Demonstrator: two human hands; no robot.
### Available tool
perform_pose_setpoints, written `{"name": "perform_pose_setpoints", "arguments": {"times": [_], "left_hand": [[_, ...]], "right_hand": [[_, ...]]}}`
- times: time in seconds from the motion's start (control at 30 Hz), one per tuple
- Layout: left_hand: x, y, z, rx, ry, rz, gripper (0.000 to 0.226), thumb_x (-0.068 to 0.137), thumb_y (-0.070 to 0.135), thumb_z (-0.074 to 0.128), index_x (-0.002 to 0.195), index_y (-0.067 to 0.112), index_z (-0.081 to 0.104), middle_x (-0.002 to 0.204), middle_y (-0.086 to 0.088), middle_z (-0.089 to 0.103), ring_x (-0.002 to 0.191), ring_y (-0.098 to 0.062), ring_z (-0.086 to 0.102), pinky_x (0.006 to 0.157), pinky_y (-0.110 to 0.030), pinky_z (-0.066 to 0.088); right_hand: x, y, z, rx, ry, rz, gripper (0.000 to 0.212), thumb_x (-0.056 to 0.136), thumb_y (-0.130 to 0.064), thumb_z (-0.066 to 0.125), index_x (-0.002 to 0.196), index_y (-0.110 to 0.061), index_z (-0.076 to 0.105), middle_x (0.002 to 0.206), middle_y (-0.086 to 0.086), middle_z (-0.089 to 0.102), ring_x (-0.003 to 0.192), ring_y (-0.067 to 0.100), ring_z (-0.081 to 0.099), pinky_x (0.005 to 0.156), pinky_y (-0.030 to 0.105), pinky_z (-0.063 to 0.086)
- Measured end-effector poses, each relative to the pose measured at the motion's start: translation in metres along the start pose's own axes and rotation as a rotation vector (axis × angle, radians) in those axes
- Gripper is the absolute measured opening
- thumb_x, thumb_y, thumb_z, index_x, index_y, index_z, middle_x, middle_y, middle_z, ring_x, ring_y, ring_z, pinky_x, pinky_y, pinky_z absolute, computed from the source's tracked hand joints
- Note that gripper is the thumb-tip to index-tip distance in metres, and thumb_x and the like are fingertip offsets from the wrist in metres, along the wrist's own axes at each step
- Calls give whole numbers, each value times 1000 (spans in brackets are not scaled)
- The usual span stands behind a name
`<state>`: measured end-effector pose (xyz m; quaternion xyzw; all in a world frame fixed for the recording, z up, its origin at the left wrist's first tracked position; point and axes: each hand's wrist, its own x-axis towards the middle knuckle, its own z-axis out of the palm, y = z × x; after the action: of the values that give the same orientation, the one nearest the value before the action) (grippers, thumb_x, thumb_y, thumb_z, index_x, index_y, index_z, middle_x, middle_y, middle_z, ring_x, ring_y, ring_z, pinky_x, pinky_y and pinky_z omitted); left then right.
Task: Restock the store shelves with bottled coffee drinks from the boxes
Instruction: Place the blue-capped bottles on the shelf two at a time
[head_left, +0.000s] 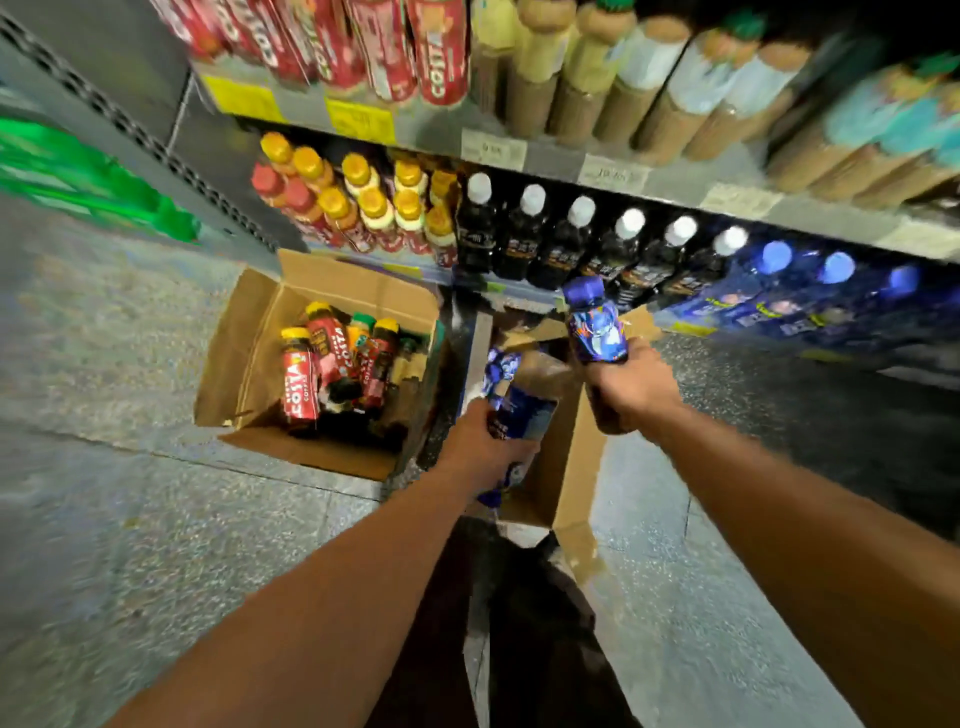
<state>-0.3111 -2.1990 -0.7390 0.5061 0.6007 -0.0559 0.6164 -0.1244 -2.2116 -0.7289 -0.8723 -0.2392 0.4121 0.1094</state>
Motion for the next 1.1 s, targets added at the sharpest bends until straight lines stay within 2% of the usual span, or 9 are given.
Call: {"name": "perform_pose_setpoints", "arguments": {"times": [0.13, 0.23, 0.4, 0.5, 0.6, 0.7, 0.87, 1.03, 1.1], "left_hand": [[-37, 51, -31, -178, 17, 40, 31, 66, 27, 82, 82, 20, 56, 82, -2, 63, 71, -13, 57, 66, -20, 50], [-66, 95, -52, -344, 21, 100, 36, 65, 29, 80, 91, 13, 62, 86, -10, 66, 69, -17, 61, 65, -25, 54], [-114, 165, -88, -668, -46, 139, 43, 96, 27, 53, 136, 33, 39, 124, -6, 57, 83, -21, 64, 66, -34, 53], [-139, 200, -111, -646, -137, 231, 36, 101, 25, 43, 137, 28, 43, 111, 1, 64, 81, -17, 66, 75, -35, 52], [-164, 229, -133, -541, -247, 293, 27, 102, 27, 41, 127, 28, 52, 92, 10, 72, 74, -11, 69, 75, -31, 51], [-186, 248, -151, -429, -320, 340, 31, 99, 29, 45, 129, 23, 53, 113, -3, 68, 84, -21, 67, 69, -30, 54], [-214, 278, -169, -457, -397, 383, 30, 100, 7, 32, 124, 3, 51, 127, -14, 57, 61, -6, 68, 51, -18, 53], [-230, 288, -181, -302, -455, 387, 46, 85, 30, 59, 129, 16, 55, 101, 1, 73, 77, -19, 69, 57, -32, 56], [-236, 294, -180, -285, -449, 407, 33, 88, 28, 59, 119, 18, 60, 95, 0, 74, 79, -21, 68, 59, -32, 55]], "right_hand": [[-48, -35, -32, 317, -23, 40, 59, 39, -45, 69, 88, -12, 68, 85, 13, 71, 83, 36, 67, 73, 45, 54], [-68, -56, -55, 523, -7, 12, 48, 36, -37, 71, 77, -11, 67, 75, 13, 70, 74, 31, 67, 67, 44, 54], [-129, -108, -105, 756, 47, -142, 25, 71, -12, 75, 93, -16, 63, 91, 12, 69, 78, 25, 63, 74, 37, 52], [-156, -127, -129, 833, 58, -241, 33, 72, -13, 74, 103, -9, 63, 87, 9, 69, 73, 21, 63, 66, 31, 51], [-177, -149, -148, 855, 110, -350, 19, 69, -17, 72, 88, -18, 67, 80, 3, 70, 74, 20, 63, 72, 36, 52], [-199, -168, -167, 895, 122, -416, 24, 66, -20, 71, 89, -15, 65, 81, 6, 68, 72, 19, 61, 69, 32, 49], [-223, -180, -194, 927, 96, -464, 38, 66, -20, 78, 100, -9, 66, 88, 8, 71, 78, 21, 64, 73, 32, 50], [-240, -174, -217, 998, -68, -459, 47, 60, -26, 71, 105, -13, 63, 80, 6, 73, 64, 19, 67, 65, 31, 53], [-246, -170, -221, 1029, -107, -450, 48, 65, -24, 70, 110, -10, 60, 75, 5, 73, 58, 17, 67, 57, 27, 54]]}}
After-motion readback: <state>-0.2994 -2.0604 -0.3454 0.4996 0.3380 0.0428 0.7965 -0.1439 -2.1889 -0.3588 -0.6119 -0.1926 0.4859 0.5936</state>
